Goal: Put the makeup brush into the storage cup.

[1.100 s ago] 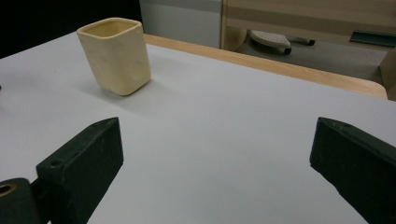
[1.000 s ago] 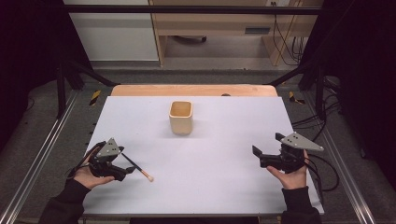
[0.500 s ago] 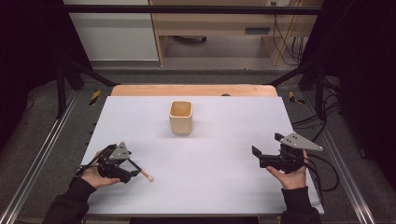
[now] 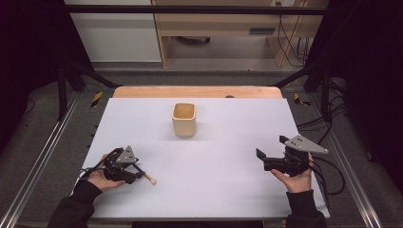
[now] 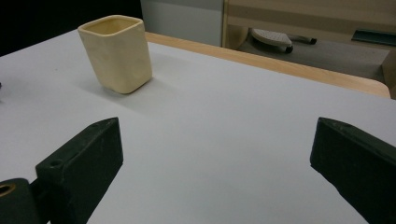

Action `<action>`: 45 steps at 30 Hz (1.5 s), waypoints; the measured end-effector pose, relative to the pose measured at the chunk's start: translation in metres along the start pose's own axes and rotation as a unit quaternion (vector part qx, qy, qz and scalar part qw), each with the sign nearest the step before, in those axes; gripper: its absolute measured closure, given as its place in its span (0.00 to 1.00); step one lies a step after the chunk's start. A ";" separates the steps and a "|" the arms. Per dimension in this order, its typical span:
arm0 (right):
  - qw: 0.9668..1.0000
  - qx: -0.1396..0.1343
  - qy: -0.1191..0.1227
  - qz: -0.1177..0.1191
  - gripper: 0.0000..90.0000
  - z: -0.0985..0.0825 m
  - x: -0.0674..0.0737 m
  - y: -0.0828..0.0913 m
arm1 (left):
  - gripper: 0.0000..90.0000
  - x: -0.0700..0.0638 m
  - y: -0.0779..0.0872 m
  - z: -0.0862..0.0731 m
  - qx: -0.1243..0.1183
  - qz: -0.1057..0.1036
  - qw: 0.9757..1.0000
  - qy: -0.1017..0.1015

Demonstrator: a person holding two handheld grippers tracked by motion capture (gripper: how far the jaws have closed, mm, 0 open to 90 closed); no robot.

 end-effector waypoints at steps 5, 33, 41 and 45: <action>1.000 0.000 0.000 0.000 0.03 0.000 0.000 0.000 | 0.52 0.001 0.002 -0.001 0.000 -0.001 1.000 0.000; 1.000 0.000 0.000 -0.001 0.03 0.000 0.000 0.000 | 0.87 -0.001 0.003 0.000 0.015 -0.016 0.999 0.031; 1.000 0.001 0.002 -0.001 0.03 0.000 0.000 0.000 | 0.90 -0.002 0.003 0.001 0.021 -0.016 0.998 0.050; 1.000 0.000 0.000 -0.002 0.03 0.000 -0.001 0.001 | 0.87 -0.001 0.003 0.001 0.024 -0.013 0.998 0.057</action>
Point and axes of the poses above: each handheld gripper's, and its own axes: y roughly backward along the jaws, z roughly out of its top, x roughly to its left, the point moved 1 cm from there along -y, roughly forward along the jaws, and after that the axes turned 1 degree about z, right-handed, at the moved point
